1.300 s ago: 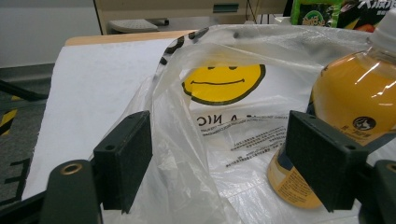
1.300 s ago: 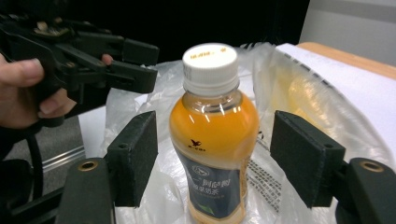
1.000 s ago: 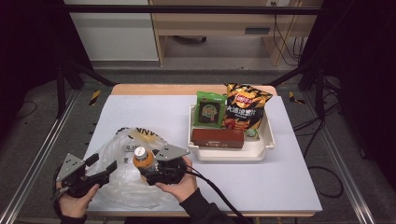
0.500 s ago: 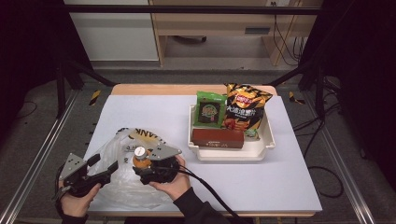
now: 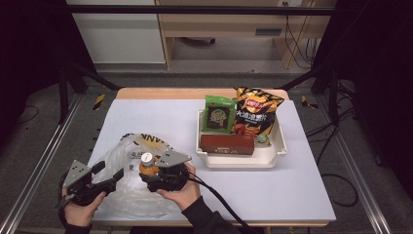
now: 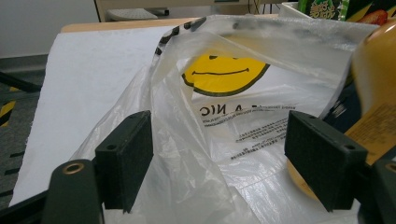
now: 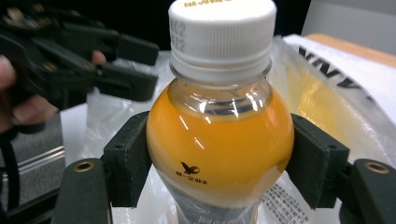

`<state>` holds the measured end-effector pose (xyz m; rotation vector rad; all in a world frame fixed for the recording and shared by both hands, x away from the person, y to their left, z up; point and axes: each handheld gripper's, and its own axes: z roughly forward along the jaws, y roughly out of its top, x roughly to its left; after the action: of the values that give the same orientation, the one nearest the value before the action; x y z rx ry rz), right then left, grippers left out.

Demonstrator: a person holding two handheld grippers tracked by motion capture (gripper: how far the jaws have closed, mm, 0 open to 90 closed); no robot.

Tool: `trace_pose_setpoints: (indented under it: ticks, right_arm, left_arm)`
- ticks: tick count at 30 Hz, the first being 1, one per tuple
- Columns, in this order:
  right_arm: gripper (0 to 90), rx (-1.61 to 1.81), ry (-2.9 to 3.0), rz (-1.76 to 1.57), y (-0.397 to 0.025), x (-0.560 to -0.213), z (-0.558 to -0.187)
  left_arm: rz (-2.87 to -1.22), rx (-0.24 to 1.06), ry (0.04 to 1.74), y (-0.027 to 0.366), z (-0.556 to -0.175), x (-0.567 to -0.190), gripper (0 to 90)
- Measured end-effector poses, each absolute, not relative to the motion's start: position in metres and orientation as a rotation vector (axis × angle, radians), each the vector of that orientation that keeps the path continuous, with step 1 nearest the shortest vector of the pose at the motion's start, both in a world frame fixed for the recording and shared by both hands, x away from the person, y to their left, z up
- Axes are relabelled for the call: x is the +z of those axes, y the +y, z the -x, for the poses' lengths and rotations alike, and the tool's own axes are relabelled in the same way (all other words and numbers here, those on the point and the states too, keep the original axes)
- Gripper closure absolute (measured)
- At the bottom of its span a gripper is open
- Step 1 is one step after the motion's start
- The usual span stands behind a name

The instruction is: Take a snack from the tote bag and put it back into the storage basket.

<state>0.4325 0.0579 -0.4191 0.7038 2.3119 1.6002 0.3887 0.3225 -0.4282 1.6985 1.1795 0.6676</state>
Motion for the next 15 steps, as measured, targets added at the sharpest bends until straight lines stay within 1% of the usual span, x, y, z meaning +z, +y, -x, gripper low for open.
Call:
trace_pose_setpoints:
  ticks: [15]
  right_arm:
    - [30.4,1.712,2.220,-0.643,0.047,-0.362,-0.418]
  left_arm:
    - [-1.719,0.663,1.174,0.319,-0.389,-0.430,23.4]
